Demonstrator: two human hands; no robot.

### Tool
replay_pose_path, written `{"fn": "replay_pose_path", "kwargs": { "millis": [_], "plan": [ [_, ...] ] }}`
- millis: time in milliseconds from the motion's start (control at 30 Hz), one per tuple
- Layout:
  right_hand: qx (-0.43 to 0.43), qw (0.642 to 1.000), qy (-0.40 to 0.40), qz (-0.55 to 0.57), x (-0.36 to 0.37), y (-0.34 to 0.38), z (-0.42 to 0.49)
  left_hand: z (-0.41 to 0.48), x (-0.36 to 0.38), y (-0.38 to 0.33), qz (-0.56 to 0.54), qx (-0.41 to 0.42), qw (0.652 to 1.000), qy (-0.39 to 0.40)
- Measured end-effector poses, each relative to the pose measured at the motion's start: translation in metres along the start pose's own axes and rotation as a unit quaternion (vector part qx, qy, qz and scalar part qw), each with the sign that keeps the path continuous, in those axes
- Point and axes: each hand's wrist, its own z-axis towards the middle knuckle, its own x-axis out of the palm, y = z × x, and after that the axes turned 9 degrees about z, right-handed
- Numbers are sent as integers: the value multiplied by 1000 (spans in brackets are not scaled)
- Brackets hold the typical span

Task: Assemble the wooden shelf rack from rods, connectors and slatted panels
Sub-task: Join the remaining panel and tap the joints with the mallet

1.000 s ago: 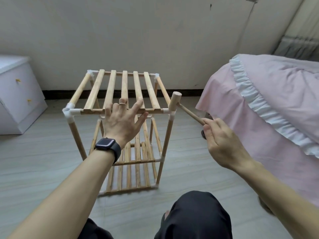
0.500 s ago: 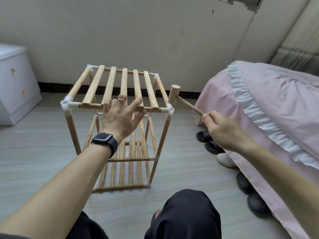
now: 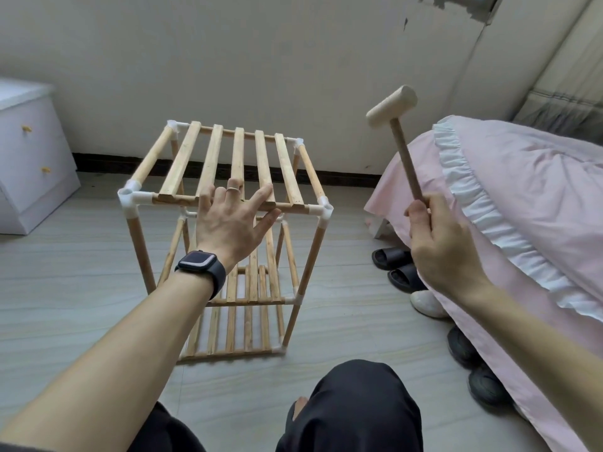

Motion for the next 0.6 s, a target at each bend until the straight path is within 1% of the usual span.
{"fn": "replay_pose_path", "kwargs": {
  "millis": [33, 67, 100, 133, 200, 233, 267, 300, 333, 367, 400, 467, 500, 533, 567, 600],
  "plan": [
    [26, 997, 60, -45, 5, -4, -2, 0, 0, 0, 0, 0, 1000, -1],
    [70, 982, 143, -103, 7, -7, -5, 0, -1, 0, 0, -1, 1000, -2],
    [100, 972, 177, -121, 7, -10, -6, 0, -1, 0, 1, -2, 1000, -2],
    [109, 974, 164, -115, 6, -14, -3, -1, -1, -1, 1, -1, 1000, -1],
    [70, 997, 25, -23, 4, -9, -1, -1, -1, -1, 4, -3, 1000, 0],
    [51, 999, -15, 1, 5, -7, -2, -1, -1, -1, 4, -4, 1000, 0],
    [55, 998, 0, -1, 6, -5, -3, -1, -2, -1, 1, -3, 1000, 1],
    [68, 995, 61, -39, 8, -6, -5, -2, -2, -1, -1, -3, 1000, 0],
    [80, 982, 136, -101, 11, -9, -8, -1, -3, -1, 1, -3, 1000, -2],
    [89, 975, 164, -120, 12, -9, -11, -1, -2, 0, 3, -3, 1000, -3],
    [86, 980, 147, -106, 11, -11, -12, -1, -2, -1, 3, -1, 1000, -4],
    [59, 998, 25, 0, 8, -7, -13, 0, 0, -1, 6, -3, 1000, -9],
    [45, 999, -9, 18, 10, -6, -14, 0, 1, -1, 6, -5, 1000, -11],
    [47, 999, 13, 1, 9, -5, -15, -1, 1, -1, 4, -5, 1000, -11],
    [61, 994, 73, -52, 10, -6, -15, -1, 2, -1, 3, -4, 1000, -12],
    [80, 980, 144, -113, 12, -6, -17, -1, 2, -1, 4, -5, 1000, -15]
  ]
}}
